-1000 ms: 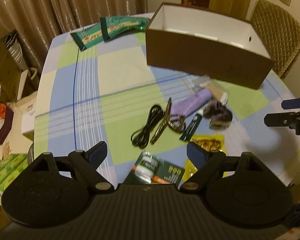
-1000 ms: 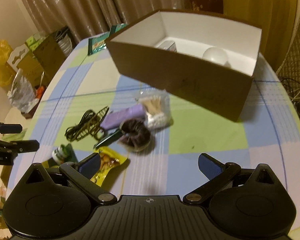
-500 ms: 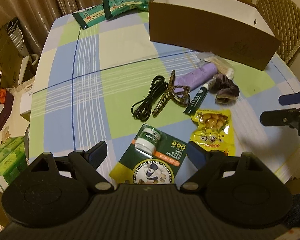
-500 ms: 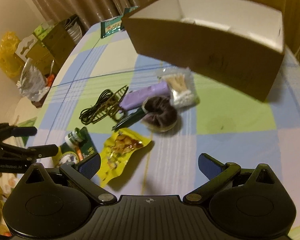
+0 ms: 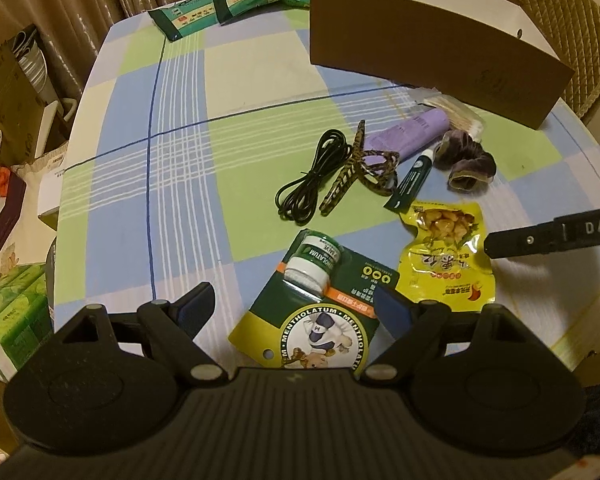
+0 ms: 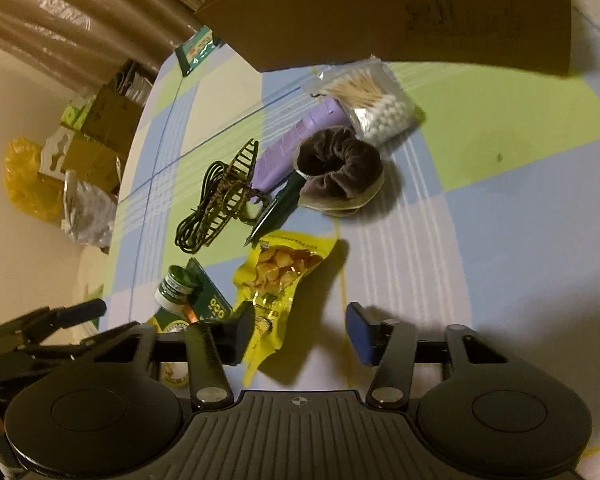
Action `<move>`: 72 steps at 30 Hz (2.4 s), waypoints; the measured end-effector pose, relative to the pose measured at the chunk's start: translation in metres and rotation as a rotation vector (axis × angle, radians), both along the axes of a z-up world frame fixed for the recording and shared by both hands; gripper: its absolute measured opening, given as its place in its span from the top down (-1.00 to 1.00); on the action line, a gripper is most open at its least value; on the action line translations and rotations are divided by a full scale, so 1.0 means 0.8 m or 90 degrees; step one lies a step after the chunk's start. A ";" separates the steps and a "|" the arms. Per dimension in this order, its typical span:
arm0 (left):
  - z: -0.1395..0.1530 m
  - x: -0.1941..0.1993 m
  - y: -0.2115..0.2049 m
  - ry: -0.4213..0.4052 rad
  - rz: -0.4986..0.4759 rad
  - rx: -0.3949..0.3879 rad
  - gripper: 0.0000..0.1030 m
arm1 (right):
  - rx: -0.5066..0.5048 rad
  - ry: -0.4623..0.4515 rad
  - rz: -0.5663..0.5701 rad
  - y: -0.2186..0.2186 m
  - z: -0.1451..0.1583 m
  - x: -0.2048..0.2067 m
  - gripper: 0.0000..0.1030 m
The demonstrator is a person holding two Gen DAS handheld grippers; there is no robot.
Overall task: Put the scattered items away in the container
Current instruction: 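Grasp the green ointment jar card with the left gripper while the right gripper grasps the yellow snack pouch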
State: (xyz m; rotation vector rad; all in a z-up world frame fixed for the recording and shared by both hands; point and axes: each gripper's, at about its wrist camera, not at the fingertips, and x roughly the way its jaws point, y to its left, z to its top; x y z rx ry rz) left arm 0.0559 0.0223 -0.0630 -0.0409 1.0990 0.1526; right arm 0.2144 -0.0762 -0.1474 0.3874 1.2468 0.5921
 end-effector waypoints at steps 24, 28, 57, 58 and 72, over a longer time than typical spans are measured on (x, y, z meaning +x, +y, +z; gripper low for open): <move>-0.028 0.028 -0.007 0.000 -0.101 -0.006 -0.30 | -0.147 -0.163 0.134 -0.012 0.082 -0.025 1.00; -0.039 0.037 -0.009 -0.003 -0.119 -0.007 -0.19 | -0.144 -0.138 0.120 -0.010 0.063 -0.026 1.00; -0.059 0.021 0.022 -0.002 -0.095 -0.006 0.47 | -0.263 -0.179 0.089 0.037 0.002 -0.020 -0.24; -0.059 0.021 0.023 -0.002 -0.093 -0.006 0.47 | -0.268 -0.181 0.097 0.039 0.002 -0.020 -0.23; -0.062 0.032 0.018 -0.020 -0.102 -0.006 0.41 | -0.305 -0.235 0.192 0.042 -0.002 -0.039 -0.11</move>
